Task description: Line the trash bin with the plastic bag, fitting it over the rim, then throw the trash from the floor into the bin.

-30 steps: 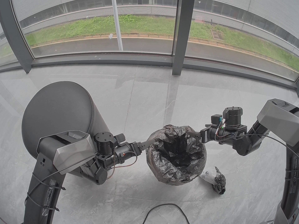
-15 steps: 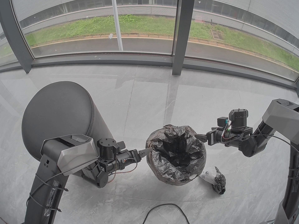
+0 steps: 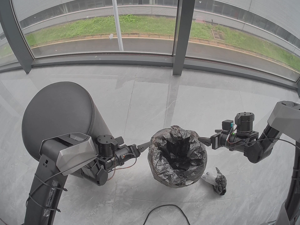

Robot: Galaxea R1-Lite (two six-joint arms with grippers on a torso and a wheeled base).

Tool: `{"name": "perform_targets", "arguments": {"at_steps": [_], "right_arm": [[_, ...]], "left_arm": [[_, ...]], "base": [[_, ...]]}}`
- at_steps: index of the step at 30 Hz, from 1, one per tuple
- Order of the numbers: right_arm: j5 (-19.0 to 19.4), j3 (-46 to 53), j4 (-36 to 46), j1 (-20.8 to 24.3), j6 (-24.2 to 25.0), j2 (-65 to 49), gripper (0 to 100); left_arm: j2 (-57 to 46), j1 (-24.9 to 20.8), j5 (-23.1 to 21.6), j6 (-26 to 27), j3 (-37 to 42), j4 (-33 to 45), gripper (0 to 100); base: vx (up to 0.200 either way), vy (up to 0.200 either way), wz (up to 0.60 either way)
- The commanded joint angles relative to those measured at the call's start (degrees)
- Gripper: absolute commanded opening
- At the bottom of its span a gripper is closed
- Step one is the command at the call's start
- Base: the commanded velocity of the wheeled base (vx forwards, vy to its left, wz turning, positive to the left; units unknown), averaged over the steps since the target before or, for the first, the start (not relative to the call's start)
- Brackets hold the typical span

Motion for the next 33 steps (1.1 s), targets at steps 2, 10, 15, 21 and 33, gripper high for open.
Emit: {"name": "perform_targets", "arguments": {"at_steps": [2, 10, 15, 21, 33], "right_arm": [[0.01, 0.37, -0.05, 0.01, -0.02, 0.24, 100], [0.01, 0.81, -0.05, 0.10, -0.10, -0.72, 100], [0.10, 2.13, -0.05, 0.01, -0.10, -2.31, 100], [0.19, 3.10, -0.05, 0.10, -0.10, -3.27, 100], [0.28, 3.71, -0.05, 0.19, -0.02, -4.24, 100]], "left_arm": [[-1.41, -0.61, -0.12, -0.07, 0.25, -0.32, 100], [0.96, 0.18, 0.58, 0.01, 0.51, -1.02, 100], [2.37, 0.54, 0.58, 0.10, -0.11, -1.20, 100], [4.21, -0.87, 0.49, 0.19, -0.81, -1.02, 100], [4.91, -1.22, 0.23, -0.16, -3.45, 3.46, 100]], "base": [[0.000, 0.000, 0.00], [0.000, 0.000, 0.00], [0.000, 0.000, 0.00], [0.000, 0.000, 0.00], [0.000, 0.000, 0.00]]}}
